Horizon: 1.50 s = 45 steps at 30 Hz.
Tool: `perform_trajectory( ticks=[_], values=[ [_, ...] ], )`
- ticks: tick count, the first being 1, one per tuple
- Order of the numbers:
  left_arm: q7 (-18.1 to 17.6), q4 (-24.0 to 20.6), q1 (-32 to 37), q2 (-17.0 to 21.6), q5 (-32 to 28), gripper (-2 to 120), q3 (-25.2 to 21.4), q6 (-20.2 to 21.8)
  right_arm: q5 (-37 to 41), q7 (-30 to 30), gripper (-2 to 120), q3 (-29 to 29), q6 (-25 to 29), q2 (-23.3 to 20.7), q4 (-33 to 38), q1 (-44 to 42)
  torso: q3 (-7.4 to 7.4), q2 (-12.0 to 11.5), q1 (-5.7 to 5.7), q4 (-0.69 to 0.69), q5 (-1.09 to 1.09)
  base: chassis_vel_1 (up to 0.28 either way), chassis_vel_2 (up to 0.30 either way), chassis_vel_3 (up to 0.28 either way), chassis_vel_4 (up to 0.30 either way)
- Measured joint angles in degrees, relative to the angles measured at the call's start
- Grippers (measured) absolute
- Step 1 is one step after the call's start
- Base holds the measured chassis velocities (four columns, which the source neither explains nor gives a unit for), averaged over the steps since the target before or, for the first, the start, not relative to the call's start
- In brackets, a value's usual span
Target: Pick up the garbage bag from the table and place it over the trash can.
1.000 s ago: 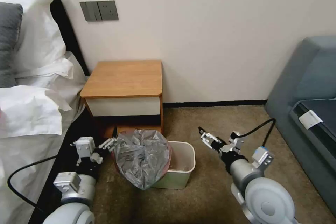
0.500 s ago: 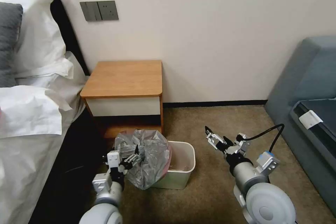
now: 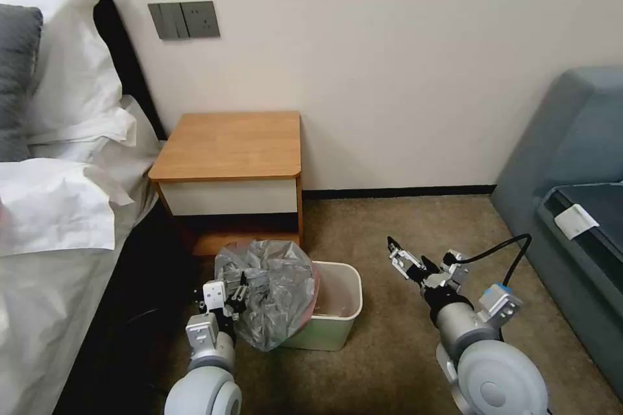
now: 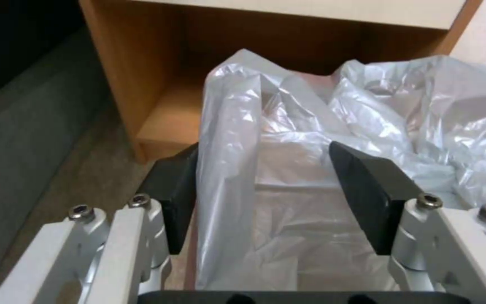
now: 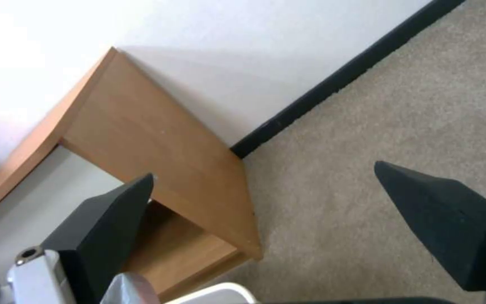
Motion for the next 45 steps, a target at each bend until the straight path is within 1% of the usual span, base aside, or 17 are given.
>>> perform_trajectory(
  ticks=[10, 25, 28, 34, 37, 38, 41, 45],
  values=[
    [0.4, 1.5, -1.2, 0.1, 0.6, 60, 3.4, -0.4, -0.6, 0.1, 100, 0.2, 0.3, 0.2, 0.0, -0.8, 0.00, 0.0, 0.00, 0.00, 0.00, 0.000, 0.000, 0.000, 0.000],
    [0.6, 4.3, -3.9, 1.0, 1.1, 61, 5.4, 0.5, -1.3, 0.1, 100, 0.0, 0.6, 0.8, -0.3, -1.1, 0.00, 0.0, 0.00, 0.00, 0.00, 0.000, 0.000, 0.000, 0.000],
    [0.4, 4.7, -4.3, 1.6, 1.1, 65, 5.9, 1.6, -1.4, 0.1, 100, -0.1, 0.6, 1.0, -0.4, -1.2, 0.00, 0.0, 0.00, 0.00, 0.00, 0.000, 0.000, 0.000, 0.000],
    [0.0, 5.4, -5.5, 3.0, 0.3, 65, 6.4, 3.8, -1.5, 0.1, 100, -0.3, 0.7, 1.5, -0.7, -1.2, 0.00, 0.0, 0.00, 0.00, 0.00, 0.000, 0.000, 0.000, 0.000],
    [-0.4, 5.9, -6.7, 3.3, -1.5, 59, 6.9, 6.2, -1.7, 0.0, 100, -0.4, 1.0, 1.8, -1.2, -1.3, 0.00, 0.0, 0.00, 0.00, 0.00, 0.000, 0.000, 0.000, 0.000],
    [-0.4, 5.9, -6.7, 3.3, -1.5, 59, 6.9, 6.2, -1.7, 0.0, 100, -0.4, 1.0, 1.8, -1.2, -1.3, 0.00, 0.0, 0.00, 0.00, 0.00, 0.000, 0.000, 0.000, 0.000],
    [-0.9, 6.4, -7.3, 3.4, -2.9, 54, 7.3, 7.1, -1.7, 0.0, 100, -0.5, 1.1, 1.9, -1.5, -1.3, 0.00, 0.0, 0.00, 0.00, 0.00, 0.000, 0.000, 0.000, 0.000],
    [-1.6, 6.8, -8.2, 3.2, -4.5, 53, 7.5, 8.2, -1.8, -0.1, 100, -0.4, 1.3, 1.9, -1.9, -1.3, 0.00, 0.0, 0.00, 0.01, 0.01, 0.000, 0.000, 0.000, 0.000]
  ],
)
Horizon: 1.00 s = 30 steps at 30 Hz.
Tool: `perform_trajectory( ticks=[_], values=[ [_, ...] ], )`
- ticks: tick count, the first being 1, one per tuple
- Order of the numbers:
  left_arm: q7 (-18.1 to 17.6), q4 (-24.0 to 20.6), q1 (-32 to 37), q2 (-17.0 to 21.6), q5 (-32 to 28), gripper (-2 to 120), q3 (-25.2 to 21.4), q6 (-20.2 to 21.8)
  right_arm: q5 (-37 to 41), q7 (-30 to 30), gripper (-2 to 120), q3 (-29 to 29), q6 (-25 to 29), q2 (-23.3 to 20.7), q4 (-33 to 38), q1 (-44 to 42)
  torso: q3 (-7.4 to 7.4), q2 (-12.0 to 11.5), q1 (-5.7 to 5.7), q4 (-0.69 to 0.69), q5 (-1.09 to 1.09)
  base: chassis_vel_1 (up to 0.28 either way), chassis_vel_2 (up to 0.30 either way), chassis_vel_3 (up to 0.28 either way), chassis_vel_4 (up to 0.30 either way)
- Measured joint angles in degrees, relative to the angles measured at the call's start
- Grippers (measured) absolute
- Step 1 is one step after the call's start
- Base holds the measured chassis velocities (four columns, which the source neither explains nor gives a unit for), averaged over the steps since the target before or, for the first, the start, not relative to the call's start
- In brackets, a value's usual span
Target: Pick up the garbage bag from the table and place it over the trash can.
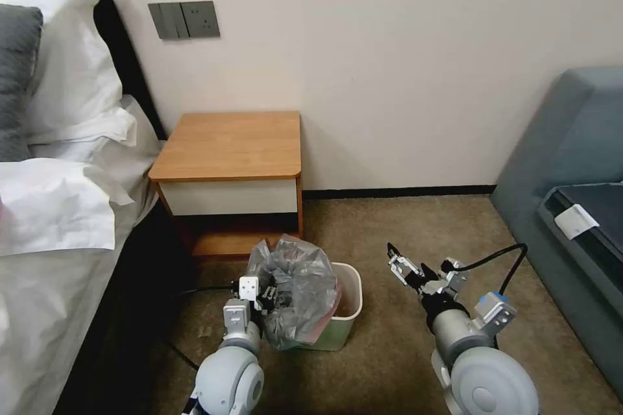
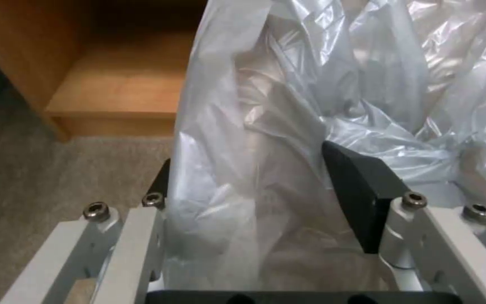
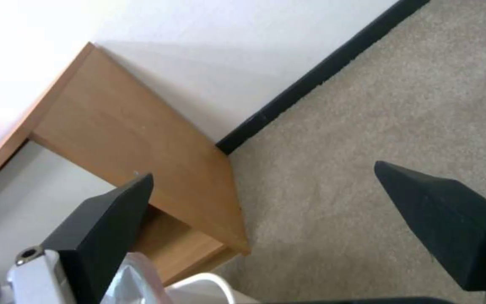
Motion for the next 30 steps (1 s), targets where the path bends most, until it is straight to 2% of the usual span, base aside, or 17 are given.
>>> perform_trajectory(
  ticks=[5, 8, 9, 11, 15, 17, 18, 19, 22, 23, 24, 26, 30],
  values=[
    [-0.4, 0.3, -0.5, -0.1, -0.6, 47, 0.1, 1.3, -0.2, -0.1, 100, 0.0, 0.1, 0.1, -0.3, -0.1, 0.00, 0.0, 0.00, 0.00, 0.01, 0.000, 0.000, 0.000, 0.000],
    [-0.5, 0.3, -0.3, 0.0, -0.5, 34, 0.1, 1.9, -0.3, -0.1, 100, 0.0, 0.2, 0.2, -0.4, -0.2, 0.00, 0.0, -0.01, 0.00, 0.01, 0.000, 0.000, 0.000, 0.000],
    [-0.5, 0.3, -0.3, 0.0, -0.5, 34, 0.1, 1.9, -0.3, -0.1, 100, 0.0, 0.2, 0.2, -0.4, -0.2, 0.00, 0.0, -0.01, 0.00, 0.01, 0.000, 0.000, 0.000, 0.000],
    [-0.6, 0.2, -0.1, 0.0, -0.5, 23, 0.2, 1.9, -0.4, -0.3, 100, 0.0, 0.2, 0.3, -0.5, -0.2, 0.00, 0.0, 0.00, 0.00, 0.00, 0.000, 0.000, 0.000, 0.000],
    [-1.0, 0.2, 0.0, -0.1, -0.7, 17, 0.2, 1.6, -0.5, -0.6, 100, 0.0, 0.3, 0.3, -0.6, -0.2, -0.01, 0.0, 0.00, -0.01, 0.00, 0.000, 0.000, 0.000, 0.000],
    [-2.2, 0.6, 0.2, -0.3, -1.5, 11, 0.3, -1.0, -0.8, -1.7, 100, 0.1, 0.4, 0.3, -0.6, -0.1, 0.00, 0.0, 0.00, -0.01, -0.02, 0.000, 0.000, 0.000, 0.000],
    [-2.5, 1.0, 0.6, -0.3, -1.9, 10, 0.4, -4.0, -1.2, -2.6, 100, 0.2, 0.4, 0.2, -0.4, -0.2, 0.00, 0.0, 0.00, -0.02, -0.03, 0.000, 0.000, 0.000, 0.000],
    [-2.5, 1.0, 0.6, -0.3, -1.9, 10, 0.4, -4.0, -1.2, -2.6, 100, 0.2, 0.4, 0.2, -0.4, -0.2, 0.00, 0.0, 0.00, -0.02, -0.03, 0.000, 0.000, 0.000, 0.000],
    [-1.5, 1.4, 2.4, 0.5, -1.5, 9, -0.2, -13.7, -2.3, -8.3, 100, 0.5, 0.6, -0.6, 1.3, -0.5, 0.02, 0.0, 0.00, -0.02, -0.06, 0.000, 0.000, 0.000, 0.000],
    [-1.5, 1.4, 2.4, 0.5, -1.5, 9, -0.2, -13.7, -2.3, -8.3, 100, 0.5, 0.6, -0.6, 1.3, -0.5, 0.02, 0.0, 0.00, -0.02, -0.06, 0.000, 0.000, 0.000, 0.000],
    [-0.9, 1.1, 3.0, 0.7, -1.0, 8, -0.6, -15.5, -2.7, -10.5, 100, 0.6, 0.6, -1.0, 1.9, -0.6, 0.02, 0.0, 0.01, -0.02, -0.05, 0.000, 0.000, 0.000, 0.000],
    [1.8, -0.3, 4.5, 1.3, 0.1, 8, -2.2, -19.6, -3.6, -18.1, 100, 0.4, -0.4, -2.2, 3.6, -0.7, 0.02, 0.0, 0.00, 0.00, -0.04, 0.000, 0.000, 0.000, 0.000],
    [4.2, -1.0, 5.2, 1.5, 0.7, 8, -3.5, -22.4, -4.0, -22.8, 100, -0.2, -1.5, -3.1, 4.7, -0.9, 0.02, 0.0, 0.00, -0.01, -0.04, 0.000, 0.000, 0.000, 0.000]
  ],
)
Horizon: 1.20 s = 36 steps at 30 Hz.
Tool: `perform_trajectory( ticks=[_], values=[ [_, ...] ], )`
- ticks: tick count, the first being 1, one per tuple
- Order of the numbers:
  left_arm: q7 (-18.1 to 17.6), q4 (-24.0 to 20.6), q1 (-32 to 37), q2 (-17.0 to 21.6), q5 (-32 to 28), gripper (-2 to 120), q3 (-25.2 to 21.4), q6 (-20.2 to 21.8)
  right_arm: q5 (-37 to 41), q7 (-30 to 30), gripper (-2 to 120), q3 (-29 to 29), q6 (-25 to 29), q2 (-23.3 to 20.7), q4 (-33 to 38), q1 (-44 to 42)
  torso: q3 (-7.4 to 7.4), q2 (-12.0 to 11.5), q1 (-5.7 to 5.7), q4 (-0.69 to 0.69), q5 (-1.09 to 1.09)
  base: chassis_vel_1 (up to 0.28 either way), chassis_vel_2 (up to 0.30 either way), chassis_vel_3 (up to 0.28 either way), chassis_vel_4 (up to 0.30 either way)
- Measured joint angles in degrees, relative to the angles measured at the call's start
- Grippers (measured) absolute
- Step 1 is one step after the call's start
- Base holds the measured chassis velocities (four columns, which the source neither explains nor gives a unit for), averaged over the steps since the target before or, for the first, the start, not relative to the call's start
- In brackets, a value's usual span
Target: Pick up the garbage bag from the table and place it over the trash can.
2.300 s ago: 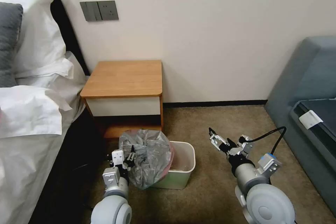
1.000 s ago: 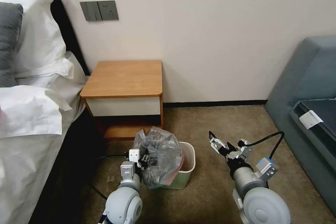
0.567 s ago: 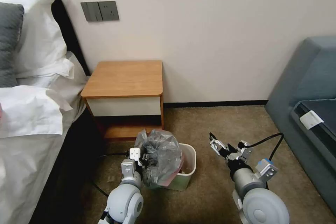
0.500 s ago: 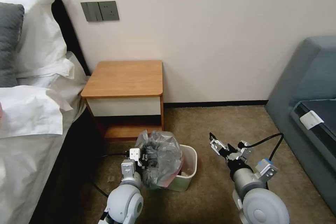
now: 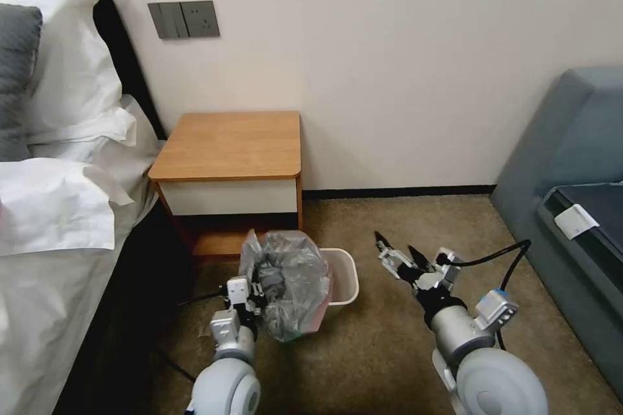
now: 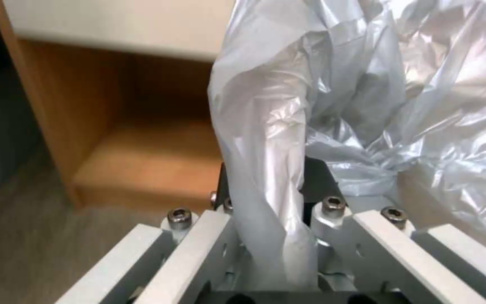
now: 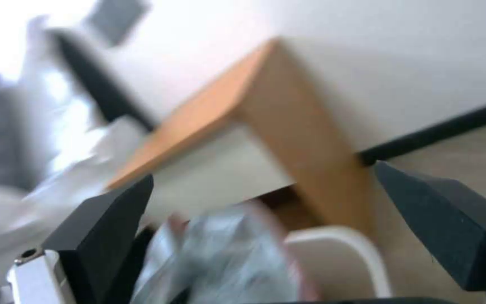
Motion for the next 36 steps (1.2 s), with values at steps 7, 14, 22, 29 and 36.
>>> perform_trajectory(
  ticks=[7, 14, 22, 29, 36],
  values=[
    [11.7, -0.1, 0.5, 0.1, 0.4, 8, -4.1, -8.8, -2.7, -10.5, 100, -3.1, -8.7, -0.8, -2.4, 3.7, -0.01, 0.0, 0.00, 0.00, 0.02, 0.000, 0.000, 0.000, 0.000],
    [14.3, 0.3, 1.4, -0.1, 1.2, 8, -5.9, -11.7, -2.5, -9.6, 100, -5.5, -12.0, 1.4, -7.2, 9.2, -0.01, 0.0, 0.00, 0.00, 0.02, 0.000, 0.000, 0.000, 0.000],
    [14.8, -0.6, 2.6, 0.1, 2.2, 8, -6.3, -12.3, -0.2, -8.0, 100, -7.9, -13.0, 4.4, -12.7, 14.2, -0.01, 0.0, 0.00, 0.00, 0.02, 0.000, 0.000, 0.000, 0.000],
    [15.4, -1.4, 2.9, 0.2, 2.7, 8, -6.3, -12.5, -0.2, -7.6, 81, -9.3, -12.8, 5.9, -15.5, 16.5, -0.01, 0.0, 0.00, 0.01, 0.02, 0.000, 0.000, 0.000, 0.000],
    [15.5, -1.9, 3.1, 0.0, 2.7, 8, -6.1, -12.4, -0.6, -8.5, 52, -10.3, -12.0, 6.7, -16.5, 16.7, -0.01, 0.0, 0.00, 0.00, 0.02, 0.000, 0.000, 0.000, 0.000]
  ],
)
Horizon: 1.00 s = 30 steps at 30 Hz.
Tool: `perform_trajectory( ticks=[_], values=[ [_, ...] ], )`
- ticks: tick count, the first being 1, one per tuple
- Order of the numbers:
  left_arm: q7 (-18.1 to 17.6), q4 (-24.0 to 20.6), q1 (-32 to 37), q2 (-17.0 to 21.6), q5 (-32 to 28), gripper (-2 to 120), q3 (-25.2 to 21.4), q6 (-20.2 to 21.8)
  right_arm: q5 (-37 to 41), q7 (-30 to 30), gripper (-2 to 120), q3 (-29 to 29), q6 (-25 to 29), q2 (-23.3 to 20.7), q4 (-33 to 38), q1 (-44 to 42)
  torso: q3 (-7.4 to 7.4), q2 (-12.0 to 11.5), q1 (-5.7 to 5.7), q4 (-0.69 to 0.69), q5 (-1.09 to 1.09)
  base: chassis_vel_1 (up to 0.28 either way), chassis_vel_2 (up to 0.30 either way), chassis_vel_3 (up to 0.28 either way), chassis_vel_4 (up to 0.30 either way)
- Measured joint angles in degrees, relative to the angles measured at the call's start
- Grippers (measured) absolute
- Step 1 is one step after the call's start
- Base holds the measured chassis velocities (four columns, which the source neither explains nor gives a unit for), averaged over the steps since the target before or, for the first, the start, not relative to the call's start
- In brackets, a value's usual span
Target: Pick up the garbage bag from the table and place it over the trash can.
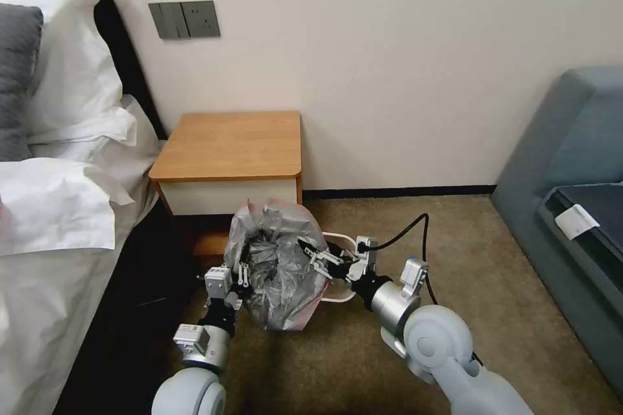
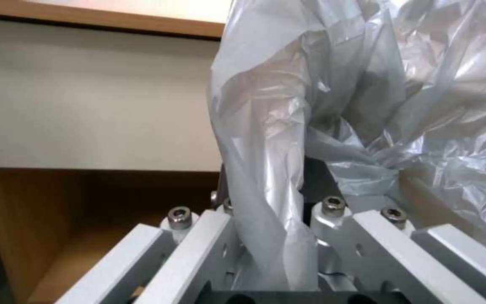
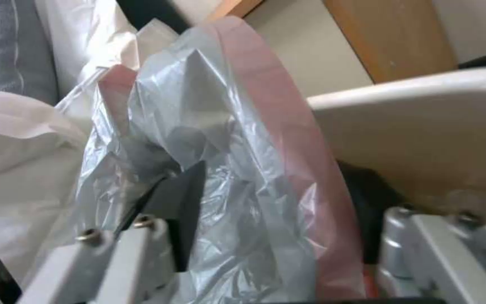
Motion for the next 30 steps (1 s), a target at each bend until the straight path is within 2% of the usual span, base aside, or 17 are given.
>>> perform_trajectory(
  ticks=[1, 4, 5, 7, 8, 10, 12, 13, 15, 25, 30],
  values=[
    [0.0, 0.0, 0.0, 0.0, 0.0, 8, 0.0, 0.0, 0.0, 0.0, 52, 0.0, 0.0, 0.0, 0.0, 0.0, 0.00, 0.0, 0.00, 0.00, 0.00, 0.000, 0.000, 0.000, 0.000],
    [0.0, -0.1, 0.2, -0.1, -0.1, 8, 0.1, 0.2, -0.6, -0.4, 38, 0.0, 0.5, 0.0, 0.0, -0.1, 0.00, 0.0, 0.00, 0.00, 0.00, 0.000, 0.000, 0.000, 0.000],
    [0.0, -0.1, 0.2, -0.1, -0.1, 8, 0.1, 0.2, -0.6, -0.4, 38, 0.0, 0.5, 0.0, 0.0, -0.1, 0.00, 0.0, 0.00, 0.00, 0.00, 0.000, 0.000, 0.000, 0.000],
    [0.0, -0.1, 0.2, -0.2, -0.2, 8, 0.1, 0.2, -1.2, -1.0, 31, 0.0, 0.8, 0.1, 0.0, -0.2, 0.00, 0.0, 0.00, 0.00, 0.00, 0.000, 0.000, 0.000, 0.000],
    [0.0, -0.1, 0.2, -0.2, -0.4, 8, 0.2, 0.3, -1.5, -1.3, 24, 0.0, 0.9, 0.1, 0.0, -0.3, 0.00, 0.0, 0.00, 0.00, 0.00, 0.000, 0.000, 0.000, 0.000],
    [0.0, -0.1, 0.1, -0.2, -0.6, 8, 0.2, 0.4, -1.7, -1.5, 21, 0.1, 1.0, 0.1, 0.0, -0.4, 0.00, 0.0, 0.00, 0.00, 0.00, 0.000, 0.000, 0.000, 0.000],
    [-0.1, -0.1, 0.0, -0.2, -0.9, 8, 0.2, 0.9, -1.9, -2.0, 11, 0.2, 1.2, 0.0, 0.0, -0.6, 0.00, 0.0, 0.00, 0.00, 0.00, 0.000, 0.000, 0.000, 0.000],
    [-0.1, -0.1, 0.0, -0.2, -0.9, 8, 0.2, 0.9, -1.9, -2.0, 11, 0.2, 1.2, 0.0, 0.0, -0.6, 0.00, 0.0, 0.00, 0.00, 0.00, 0.000, 0.000, 0.000, 0.000],
    [-0.4, -0.1, 0.0, -0.3, -1.4, 8, 0.2, 1.1, -2.4, -2.5, 0, 0.4, 1.7, -0.1, 0.1, -0.8, 0.00, 0.0, 0.00, 0.00, 0.00, 0.000, 0.000, 0.000, 0.000],
    [-0.8, 0.7, -0.4, -0.8, -4.4, 8, 0.4, 2.2, -2.7, -2.9, 0, 2.7, 1.4, -1.6, 4.6, -0.6, 0.00, 0.0, 0.00, 0.00, 0.00, 0.000, 0.000, 0.000, 0.000],
    [-0.3, 0.4, 0.3, -0.7, -5.9, 8, 0.1, 2.5, -2.1, -1.8, 0, 5.0, 0.8, -2.9, 4.1, 3.7, 0.00, 0.0, 0.00, 0.00, 0.00, 0.000, 0.000, 0.000, 0.000]
  ],
)
